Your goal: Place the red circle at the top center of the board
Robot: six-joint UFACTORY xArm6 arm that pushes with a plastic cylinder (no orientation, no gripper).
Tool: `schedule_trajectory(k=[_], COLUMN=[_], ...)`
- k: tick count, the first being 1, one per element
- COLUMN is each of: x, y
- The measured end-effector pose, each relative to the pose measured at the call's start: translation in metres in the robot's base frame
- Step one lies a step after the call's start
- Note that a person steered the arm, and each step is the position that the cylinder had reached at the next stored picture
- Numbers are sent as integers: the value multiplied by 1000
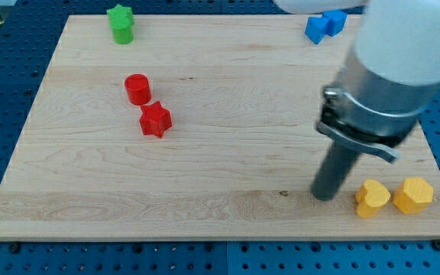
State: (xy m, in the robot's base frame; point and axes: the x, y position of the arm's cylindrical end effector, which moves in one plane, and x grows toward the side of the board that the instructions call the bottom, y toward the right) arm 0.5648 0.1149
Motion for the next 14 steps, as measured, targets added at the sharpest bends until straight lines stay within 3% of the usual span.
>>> schedule_trajectory(k=[2, 3, 4, 5, 6, 7, 8, 9, 12, 14], x=[-94, -118, -118, -84, -48, -48, -78, -127, -199, -231], y=[-35, -52, -57, -75, -117, -176, -242, -257, -257, -293])
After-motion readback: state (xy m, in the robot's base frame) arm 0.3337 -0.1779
